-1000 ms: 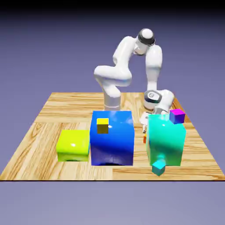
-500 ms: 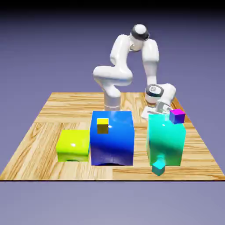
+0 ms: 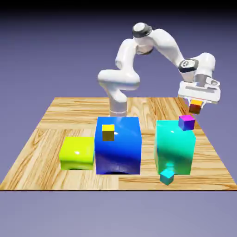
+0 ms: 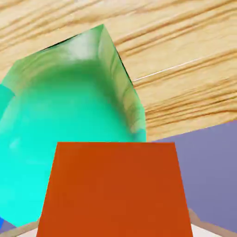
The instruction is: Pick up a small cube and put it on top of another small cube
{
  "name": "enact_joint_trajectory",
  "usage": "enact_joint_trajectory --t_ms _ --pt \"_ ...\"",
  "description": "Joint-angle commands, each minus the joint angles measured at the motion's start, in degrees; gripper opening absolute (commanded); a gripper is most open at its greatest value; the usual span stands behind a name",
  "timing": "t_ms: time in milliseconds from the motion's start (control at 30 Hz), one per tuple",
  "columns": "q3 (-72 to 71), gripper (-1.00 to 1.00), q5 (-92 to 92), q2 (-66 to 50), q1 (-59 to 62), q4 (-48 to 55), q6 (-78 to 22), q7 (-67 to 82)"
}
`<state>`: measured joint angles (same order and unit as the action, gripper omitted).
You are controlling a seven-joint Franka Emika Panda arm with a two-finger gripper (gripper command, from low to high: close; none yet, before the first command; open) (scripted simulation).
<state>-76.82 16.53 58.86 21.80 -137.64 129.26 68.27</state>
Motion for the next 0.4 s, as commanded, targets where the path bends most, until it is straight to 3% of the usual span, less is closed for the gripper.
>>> enact_joint_trajectory --t_ms 0,100,233,267,367 --pt "1.39 -1.00 1.49 2.08 1.20 0.42 -0.88 2.16" --pt "2.20 -1.00 4.22 5.65 3.69 -0.38 -1.23 3.86" --pt "-5.13 -1.00 7.30 3.71 9.49 -3.93 8.53 3.86" --pt "-5.13 1.00 7.30 3.71 9.50 -3.93 8.53 3.86" --pt "-1.39 1.00 5.73 4.70 6.54 -2.12 3.55 3.86"
